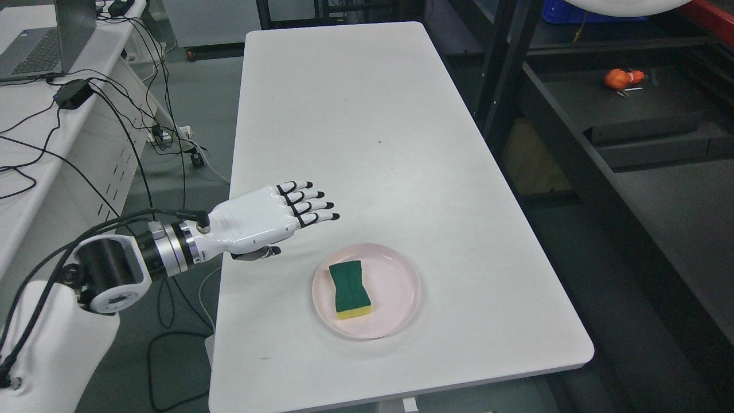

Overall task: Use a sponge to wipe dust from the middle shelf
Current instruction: 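Lower the left hand onto the green-yellow sponge and close the fingers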

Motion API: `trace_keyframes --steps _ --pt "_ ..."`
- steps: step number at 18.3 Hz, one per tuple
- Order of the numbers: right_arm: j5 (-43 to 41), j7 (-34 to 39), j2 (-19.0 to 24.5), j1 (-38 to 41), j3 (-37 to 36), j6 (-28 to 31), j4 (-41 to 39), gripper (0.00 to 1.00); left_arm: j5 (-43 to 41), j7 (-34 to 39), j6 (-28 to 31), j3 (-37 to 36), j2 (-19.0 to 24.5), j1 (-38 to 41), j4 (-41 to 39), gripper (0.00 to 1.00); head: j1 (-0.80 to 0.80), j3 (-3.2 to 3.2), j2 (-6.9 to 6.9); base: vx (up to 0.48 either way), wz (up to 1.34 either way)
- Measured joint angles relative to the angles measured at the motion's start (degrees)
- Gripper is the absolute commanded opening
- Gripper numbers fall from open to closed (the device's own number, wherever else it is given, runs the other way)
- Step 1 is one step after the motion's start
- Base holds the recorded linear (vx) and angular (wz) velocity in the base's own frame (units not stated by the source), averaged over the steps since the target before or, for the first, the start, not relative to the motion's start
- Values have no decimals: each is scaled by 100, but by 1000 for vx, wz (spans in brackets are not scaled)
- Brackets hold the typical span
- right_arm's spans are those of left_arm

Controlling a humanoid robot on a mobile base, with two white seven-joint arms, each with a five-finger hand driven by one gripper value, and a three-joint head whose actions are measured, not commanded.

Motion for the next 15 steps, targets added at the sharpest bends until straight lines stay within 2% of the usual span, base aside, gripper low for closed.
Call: trace_keyframes --steps 7,15 --pt "0 -1 0 0 0 0 0 100 -742 -18 0 -598 -352 -103 136 90 0 0 0 0 0" --pt "0 -16 0 0 0 0 0 100 -1151 -23 -1 -1246 -670 -262 316 90 0 0 0 0 0"
